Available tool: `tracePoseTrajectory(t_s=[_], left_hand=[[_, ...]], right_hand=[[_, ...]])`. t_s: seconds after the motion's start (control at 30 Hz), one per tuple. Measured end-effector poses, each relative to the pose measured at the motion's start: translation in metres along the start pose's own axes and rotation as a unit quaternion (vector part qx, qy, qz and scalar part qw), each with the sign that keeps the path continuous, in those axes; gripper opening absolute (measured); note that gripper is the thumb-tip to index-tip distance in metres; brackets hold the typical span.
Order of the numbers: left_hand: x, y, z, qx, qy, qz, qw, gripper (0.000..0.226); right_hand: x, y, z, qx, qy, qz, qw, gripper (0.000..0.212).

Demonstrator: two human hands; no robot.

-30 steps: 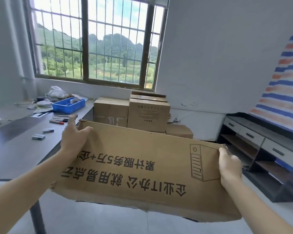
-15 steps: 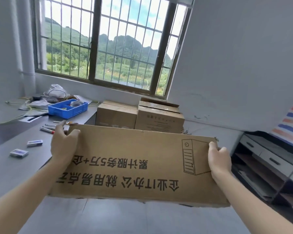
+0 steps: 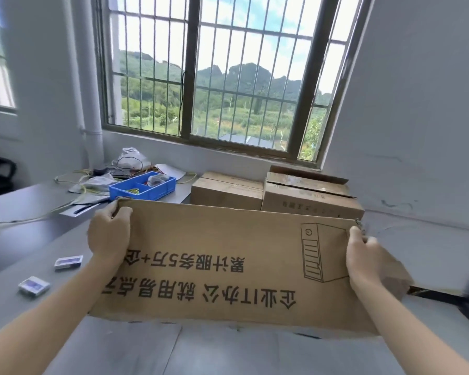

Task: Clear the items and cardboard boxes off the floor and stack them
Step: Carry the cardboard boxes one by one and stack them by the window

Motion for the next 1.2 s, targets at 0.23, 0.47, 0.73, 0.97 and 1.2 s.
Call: tracePoseTrajectory(t_s=[0.23,0.47,0.73,0.97,1.2], left_hand=[[0.085,0.082,0.016,0.033,-0.002,0.045,0.998,0.017],[0.147,0.166,0.004,0.060,-0.056,0.107,0.991,0.026],[0.242,0.311,-0.023,0.064,-0.122,0.100,0.985,0.055],[0.344,0.454,-0.026,0.075,-0.168,0.071,0.980,0.044],[0.443,0.536,-0.044,0.098,-0.236,0.048,0.966,0.034]], right_hand=[[0.111,0.116,-0.026,-0.024,0.045,-0.040,0.998,0.044],[0.204,0.186,-0.047,-0.053,0.087,-0.038,0.994,0.042],[0.322,0.267,-0.090,-0.065,0.096,-0.002,0.993,0.035],[0.430,0.345,-0.120,-0.059,0.130,0.084,0.986,0.030],[0.514,0.421,-0.105,-0.074,0.152,0.133,0.977,0.027]])
Point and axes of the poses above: each hand's wrist, its own y-axis towards the middle knuckle, its own x-axis out of the palm, z = x × y, the point moved 2 cm from there along y, towards the middle knuckle, and after that the axes turned 2 degrees about -x, right-handed, at the moved point
